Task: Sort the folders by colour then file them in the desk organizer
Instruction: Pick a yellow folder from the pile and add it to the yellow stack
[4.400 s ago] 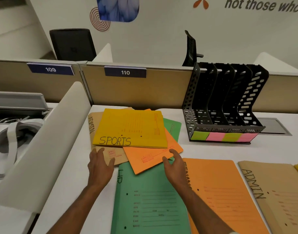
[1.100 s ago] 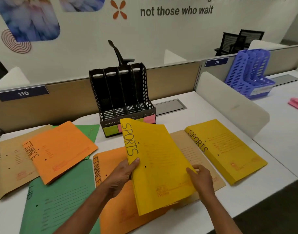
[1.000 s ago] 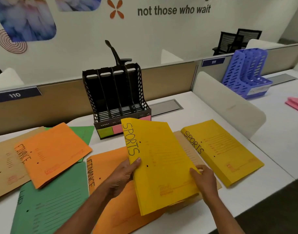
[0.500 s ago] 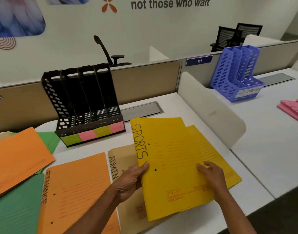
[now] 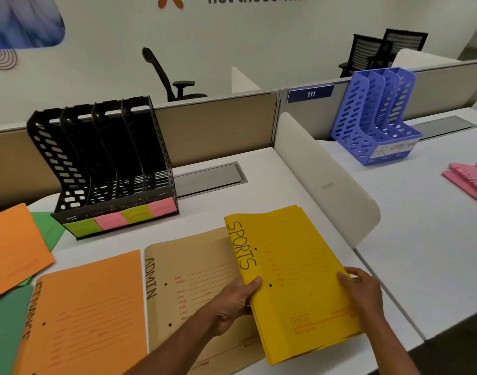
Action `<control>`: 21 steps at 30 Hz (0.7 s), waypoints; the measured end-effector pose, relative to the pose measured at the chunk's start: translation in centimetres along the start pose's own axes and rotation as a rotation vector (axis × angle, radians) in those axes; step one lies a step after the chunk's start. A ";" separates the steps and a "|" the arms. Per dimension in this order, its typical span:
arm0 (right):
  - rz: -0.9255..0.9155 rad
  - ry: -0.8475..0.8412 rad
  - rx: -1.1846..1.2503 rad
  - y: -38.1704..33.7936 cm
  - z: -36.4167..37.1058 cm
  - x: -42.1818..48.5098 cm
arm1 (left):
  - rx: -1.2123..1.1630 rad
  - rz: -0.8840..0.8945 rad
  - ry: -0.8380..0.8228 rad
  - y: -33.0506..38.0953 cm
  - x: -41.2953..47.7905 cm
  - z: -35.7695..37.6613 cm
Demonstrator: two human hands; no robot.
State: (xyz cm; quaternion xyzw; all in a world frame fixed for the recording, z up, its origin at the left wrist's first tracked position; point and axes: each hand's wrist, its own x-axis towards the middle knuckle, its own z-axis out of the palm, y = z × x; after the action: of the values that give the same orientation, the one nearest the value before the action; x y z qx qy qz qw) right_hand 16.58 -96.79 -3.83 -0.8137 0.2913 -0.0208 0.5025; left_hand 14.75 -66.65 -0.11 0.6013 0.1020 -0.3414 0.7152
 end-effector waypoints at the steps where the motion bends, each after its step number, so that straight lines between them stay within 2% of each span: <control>1: -0.004 0.004 -0.003 0.1 -0.1 0.4 | 0.063 -0.003 0.011 -0.1 0.1 0.4; 5: -0.042 0.040 -0.033 0.3 -0.1 1.6 | 0.335 0.003 0.045 -0.8 0.7 1.3; 10: -0.084 0.064 -0.112 0.3 -0.1 3.1 | 0.667 0.012 0.285 -1.7 2.5 1.8; 21: -0.160 0.056 -0.275 0.2 1.2 4.4 | 0.706 0.071 0.321 -2.6 4.2 1.0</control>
State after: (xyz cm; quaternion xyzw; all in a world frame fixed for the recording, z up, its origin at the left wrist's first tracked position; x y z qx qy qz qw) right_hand 20.50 -98.03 -5.69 -0.8946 0.2394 -0.0436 0.3749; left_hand 16.05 -69.23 -4.26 0.8594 0.0682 -0.2322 0.4505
